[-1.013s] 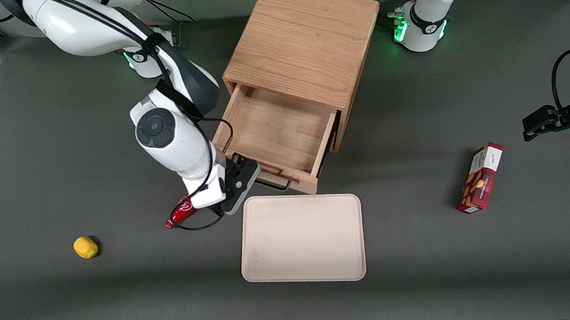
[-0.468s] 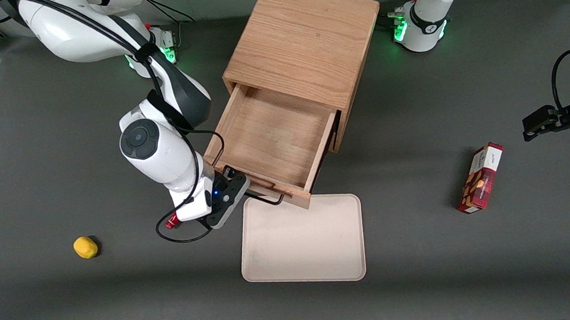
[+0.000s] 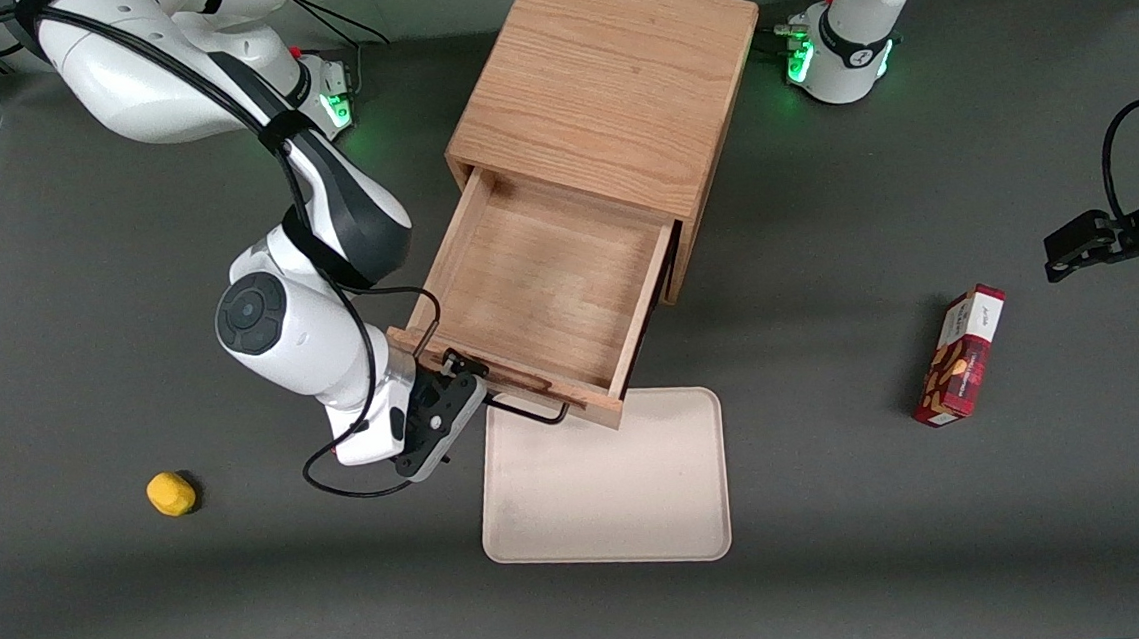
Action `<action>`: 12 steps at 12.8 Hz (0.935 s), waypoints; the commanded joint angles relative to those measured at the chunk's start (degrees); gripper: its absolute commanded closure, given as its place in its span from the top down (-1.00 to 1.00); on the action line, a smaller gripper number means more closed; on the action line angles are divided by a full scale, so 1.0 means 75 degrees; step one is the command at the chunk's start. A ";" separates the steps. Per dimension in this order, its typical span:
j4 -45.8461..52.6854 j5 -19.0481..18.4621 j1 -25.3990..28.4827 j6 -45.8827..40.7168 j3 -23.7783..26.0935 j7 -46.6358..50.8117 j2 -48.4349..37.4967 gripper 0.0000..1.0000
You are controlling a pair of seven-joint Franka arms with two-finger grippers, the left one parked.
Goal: Open upper drawer
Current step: 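Pull the upper drawer handle outward with the right gripper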
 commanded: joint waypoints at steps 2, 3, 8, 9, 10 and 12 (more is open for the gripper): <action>0.0627 0.0468 0.0234 0.0254 -0.0202 0.0285 0.0223 1.00; 0.0709 0.0468 0.0211 0.0183 -0.0191 0.0262 0.0212 1.00; 0.0734 0.1016 0.0140 0.0043 -0.0179 0.0261 0.0129 1.00; 0.0722 0.1285 0.0105 -0.0051 -0.0202 0.0238 0.0141 1.00; 0.0710 0.1416 0.0105 -0.0064 -0.0214 0.0203 0.0188 1.00; 0.0710 0.1405 0.0116 -0.0180 -0.0319 -0.0298 0.0235 1.00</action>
